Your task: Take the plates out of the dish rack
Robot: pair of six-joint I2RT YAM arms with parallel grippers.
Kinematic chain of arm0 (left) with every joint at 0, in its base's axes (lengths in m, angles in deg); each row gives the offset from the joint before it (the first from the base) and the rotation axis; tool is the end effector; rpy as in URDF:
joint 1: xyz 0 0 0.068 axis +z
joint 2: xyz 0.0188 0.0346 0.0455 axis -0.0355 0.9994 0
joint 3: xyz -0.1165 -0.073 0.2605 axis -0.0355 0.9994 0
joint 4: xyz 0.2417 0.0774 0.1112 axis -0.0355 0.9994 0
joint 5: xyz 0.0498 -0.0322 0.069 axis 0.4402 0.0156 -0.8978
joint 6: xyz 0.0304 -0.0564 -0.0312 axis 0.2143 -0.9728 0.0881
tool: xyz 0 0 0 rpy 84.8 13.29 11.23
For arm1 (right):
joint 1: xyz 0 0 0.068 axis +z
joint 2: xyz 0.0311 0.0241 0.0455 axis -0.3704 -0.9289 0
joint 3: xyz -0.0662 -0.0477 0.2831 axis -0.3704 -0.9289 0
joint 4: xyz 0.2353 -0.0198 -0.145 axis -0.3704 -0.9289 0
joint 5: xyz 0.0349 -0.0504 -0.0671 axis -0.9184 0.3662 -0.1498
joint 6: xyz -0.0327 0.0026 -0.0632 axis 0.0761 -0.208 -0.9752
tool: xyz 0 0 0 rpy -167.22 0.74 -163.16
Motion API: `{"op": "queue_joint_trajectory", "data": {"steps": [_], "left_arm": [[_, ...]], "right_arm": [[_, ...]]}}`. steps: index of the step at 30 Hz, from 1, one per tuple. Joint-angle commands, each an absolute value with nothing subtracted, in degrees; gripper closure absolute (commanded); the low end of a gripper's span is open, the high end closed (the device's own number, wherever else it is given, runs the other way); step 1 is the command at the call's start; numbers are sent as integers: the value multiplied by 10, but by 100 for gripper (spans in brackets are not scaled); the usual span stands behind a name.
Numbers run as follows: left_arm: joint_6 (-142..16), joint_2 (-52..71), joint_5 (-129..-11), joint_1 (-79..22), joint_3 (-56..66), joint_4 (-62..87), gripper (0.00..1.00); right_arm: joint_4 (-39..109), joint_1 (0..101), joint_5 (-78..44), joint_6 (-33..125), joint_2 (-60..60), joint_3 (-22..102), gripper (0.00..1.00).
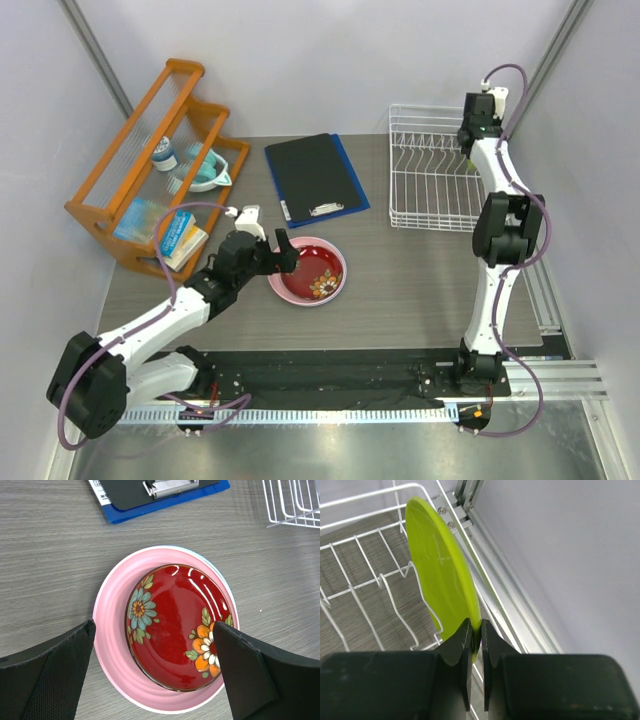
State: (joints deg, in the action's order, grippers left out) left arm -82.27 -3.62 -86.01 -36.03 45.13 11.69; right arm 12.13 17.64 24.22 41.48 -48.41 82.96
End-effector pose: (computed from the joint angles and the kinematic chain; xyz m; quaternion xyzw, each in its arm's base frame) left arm 0.2191 -0.1386 0.2272 -0.0143 0.8517 -0.2336 0.4688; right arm 0.5680 -0.0734 0.2730 0.1815 0.8390 -0.2640 0.4399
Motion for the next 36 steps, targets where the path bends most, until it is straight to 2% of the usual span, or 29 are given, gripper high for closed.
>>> {"op": "queue_joint_trajectory", "data": {"steps": [1,13,17,23,31,36], "left_arm": [[-825,-42,-866,-360,432,120,1],[-839,-72,-860,-360,439,131,1],[-854,-84,-844,-360,445,118,0],[-876,-101,-815,-360,444,111,1],[-917,-133,-772,-360,469,75,0],[-961,-141,-746,-360,501,16,1]], "right_arm": [[194,215,341,362,-382,808,99],[206,259,377,389,-224,665,99],[129,295,308,471,-131,609,99],[93,390,157,579,24,471,99],[119,476,-9,694,185,282,99],[156,507,-79,743,257,216,99]]}}
